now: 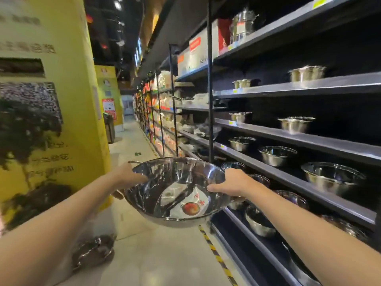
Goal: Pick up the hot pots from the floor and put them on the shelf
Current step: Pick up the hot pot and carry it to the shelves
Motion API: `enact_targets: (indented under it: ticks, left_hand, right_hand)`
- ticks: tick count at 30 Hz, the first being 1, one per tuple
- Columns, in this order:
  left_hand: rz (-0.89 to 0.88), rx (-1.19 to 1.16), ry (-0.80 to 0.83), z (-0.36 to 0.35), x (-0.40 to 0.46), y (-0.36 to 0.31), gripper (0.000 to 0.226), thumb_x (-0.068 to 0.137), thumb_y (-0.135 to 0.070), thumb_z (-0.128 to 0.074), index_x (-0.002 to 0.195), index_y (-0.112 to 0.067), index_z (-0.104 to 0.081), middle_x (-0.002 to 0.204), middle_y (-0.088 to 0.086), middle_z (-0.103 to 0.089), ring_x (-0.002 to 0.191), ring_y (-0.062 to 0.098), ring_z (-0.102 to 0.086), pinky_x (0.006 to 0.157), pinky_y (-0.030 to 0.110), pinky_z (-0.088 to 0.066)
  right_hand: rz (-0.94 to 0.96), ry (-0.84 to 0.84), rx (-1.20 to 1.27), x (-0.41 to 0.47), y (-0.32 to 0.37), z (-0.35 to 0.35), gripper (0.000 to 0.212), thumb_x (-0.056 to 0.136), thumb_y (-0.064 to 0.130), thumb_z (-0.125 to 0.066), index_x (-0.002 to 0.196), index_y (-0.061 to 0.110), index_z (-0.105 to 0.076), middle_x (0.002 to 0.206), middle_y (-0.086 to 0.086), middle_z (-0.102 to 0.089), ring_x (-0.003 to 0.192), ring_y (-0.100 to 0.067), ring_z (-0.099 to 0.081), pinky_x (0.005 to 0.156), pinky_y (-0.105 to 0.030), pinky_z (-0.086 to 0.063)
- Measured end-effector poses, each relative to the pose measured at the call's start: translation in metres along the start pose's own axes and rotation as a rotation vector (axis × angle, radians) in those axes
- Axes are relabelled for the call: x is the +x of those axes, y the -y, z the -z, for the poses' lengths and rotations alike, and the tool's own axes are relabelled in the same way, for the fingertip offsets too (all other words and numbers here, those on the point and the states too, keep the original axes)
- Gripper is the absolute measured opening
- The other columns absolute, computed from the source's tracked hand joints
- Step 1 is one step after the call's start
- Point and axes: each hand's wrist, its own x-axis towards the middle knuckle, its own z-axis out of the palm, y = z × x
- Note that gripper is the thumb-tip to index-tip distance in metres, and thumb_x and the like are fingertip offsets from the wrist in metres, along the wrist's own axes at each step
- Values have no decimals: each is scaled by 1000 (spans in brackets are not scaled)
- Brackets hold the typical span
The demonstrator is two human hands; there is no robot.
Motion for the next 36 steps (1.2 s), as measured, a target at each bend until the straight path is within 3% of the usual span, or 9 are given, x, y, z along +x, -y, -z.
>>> enact_targets:
  ticks: [2, 5, 13, 16, 19, 21, 27, 31, 36]
  left_hand:
    - [60, -11, -13, 16, 28, 17, 59, 79, -51, -74, 107, -9, -43, 93, 8, -59, 76, 28, -68, 39, 31, -56]
    - [90, -12, -77, 39, 69, 33, 59, 81, -49, -74, 112, -7, -46, 92, 6, -57, 77, 27, -65, 35, 29, -53]
    - [182, -44, -111, 63, 175, 57, 65, 79, -46, -77, 126, -10, -50, 108, 8, -61, 84, 26, -63, 38, 28, -54]
    - [214, -54, -118, 57, 225, 57, 51, 81, -45, -77, 107, -12, -50, 94, 6, -61, 79, 23, -63, 37, 27, -53]
    - [212, -61, -150, 51, 275, 53, 41, 79, -45, -77, 83, -18, -46, 86, 3, -61, 74, 19, -62, 42, 26, -53]
    - [232, -59, -145, 51, 303, 42, 39, 76, -44, -78, 81, -19, -48, 84, 3, -64, 73, 19, -65, 43, 27, -54]
    - [229, -19, -153, 54, 396, 19, 40, 78, -46, -77, 86, -15, -53, 85, 9, -67, 73, 23, -68, 38, 28, -53]
    - [207, -42, -137, 45, 456, 4, 46, 78, -44, -77, 94, -7, -54, 90, 12, -65, 74, 28, -68, 36, 29, -53]
    - [73, -67, -103, 19, 547, -33, 37, 79, -38, -76, 87, -7, -56, 82, 12, -68, 67, 27, -70, 39, 31, -55]
  right_hand:
    - [35, 5, -16, 42, 26, -7, 72, 65, 81, -62, 91, 14, -52, 82, 4, -56, 70, -8, -53, 55, -29, -41]
    - [89, -15, -31, 100, 58, -11, 69, 68, 79, -63, 84, 14, -50, 84, -1, -59, 65, -5, -48, 51, -26, -37]
    - [200, -43, -35, 230, 105, -28, 72, 70, 76, -67, 90, 8, -53, 92, -5, -62, 77, -21, -57, 55, -32, -39]
    - [238, -36, -16, 289, 108, -40, 73, 71, 73, -68, 104, 10, -54, 97, -6, -60, 82, -21, -56, 59, -32, -40]
    - [262, -34, 7, 349, 105, -51, 70, 72, 72, -67, 100, 8, -61, 99, -9, -67, 83, -23, -61, 67, -34, -49]
    - [260, -30, 26, 386, 102, -53, 74, 71, 74, -66, 102, 7, -64, 98, -11, -69, 85, -25, -63, 76, -37, -54]
    - [262, -62, 43, 485, 98, -43, 69, 70, 74, -67, 93, 11, -53, 80, 0, -58, 69, -14, -54, 51, -31, -35]
    - [203, -67, 34, 531, 81, -45, 67, 68, 76, -67, 83, 14, -50, 74, 4, -53, 65, -10, -51, 49, -29, -32]
    - [75, -100, 12, 570, 46, -43, 71, 67, 77, -67, 93, 12, -57, 84, -1, -60, 70, -14, -55, 53, -30, -40]
